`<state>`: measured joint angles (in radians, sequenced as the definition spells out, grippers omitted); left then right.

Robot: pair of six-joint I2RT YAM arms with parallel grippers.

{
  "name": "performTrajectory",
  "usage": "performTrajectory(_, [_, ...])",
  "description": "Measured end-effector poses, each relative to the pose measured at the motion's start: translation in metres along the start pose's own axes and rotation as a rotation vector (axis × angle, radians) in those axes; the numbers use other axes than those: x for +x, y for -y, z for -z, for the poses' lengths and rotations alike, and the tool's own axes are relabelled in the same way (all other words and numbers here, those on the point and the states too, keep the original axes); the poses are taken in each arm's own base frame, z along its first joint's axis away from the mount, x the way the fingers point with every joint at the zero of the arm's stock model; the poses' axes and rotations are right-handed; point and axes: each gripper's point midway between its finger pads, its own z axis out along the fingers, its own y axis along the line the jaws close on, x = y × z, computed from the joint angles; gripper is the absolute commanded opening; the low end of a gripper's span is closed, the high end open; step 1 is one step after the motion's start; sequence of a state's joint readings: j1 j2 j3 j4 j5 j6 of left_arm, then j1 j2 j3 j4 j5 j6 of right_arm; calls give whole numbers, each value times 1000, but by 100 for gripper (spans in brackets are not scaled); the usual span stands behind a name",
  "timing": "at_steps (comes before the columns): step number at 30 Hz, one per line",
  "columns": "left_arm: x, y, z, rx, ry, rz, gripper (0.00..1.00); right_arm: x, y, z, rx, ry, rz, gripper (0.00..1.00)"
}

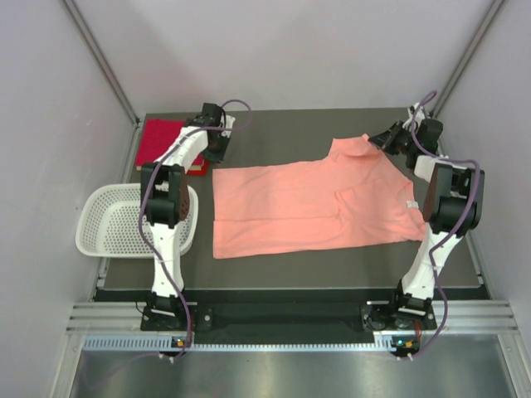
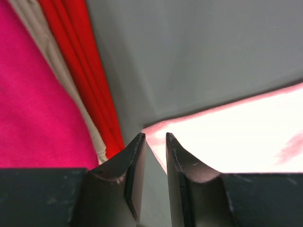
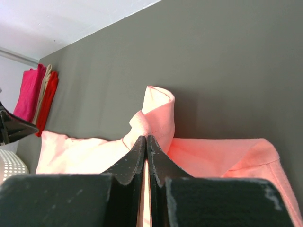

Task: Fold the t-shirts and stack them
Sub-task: Fold the tshirt

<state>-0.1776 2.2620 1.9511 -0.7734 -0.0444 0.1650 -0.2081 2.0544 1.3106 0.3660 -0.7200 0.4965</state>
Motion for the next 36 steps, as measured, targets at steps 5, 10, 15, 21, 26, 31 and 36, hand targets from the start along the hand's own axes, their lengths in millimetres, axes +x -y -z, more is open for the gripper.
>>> performTrajectory(5, [13, 2, -18, 7, -50, -13, 33, -4, 4, 3, 11, 2, 7, 0])
performTrajectory(10, [17, 1, -23, -2, -65, -23, 36, -6, 6, 6, 16, 5, 13, 0])
performTrajectory(15, [17, -1, -23, -11, -68, -26, 28, -5, 7, 6, 16, 4, 13, 0])
performTrajectory(21, [17, 3, -24, -1, -68, -26, 0, -5, 7, 6, 16, 5, 13, 0])
performTrajectory(26, [16, 6, -24, 8, -64, -15, 0, -6, 5, 7, 18, 6, 13, 0])
performTrajectory(31, [17, 13, -17, 11, -57, -8, 0, -22, -7, 14, 15, 37, 41, 0])
performTrajectory(36, [26, 18, 4, 5, -50, 6, 0, -38, -18, 28, 14, 76, 70, 0])
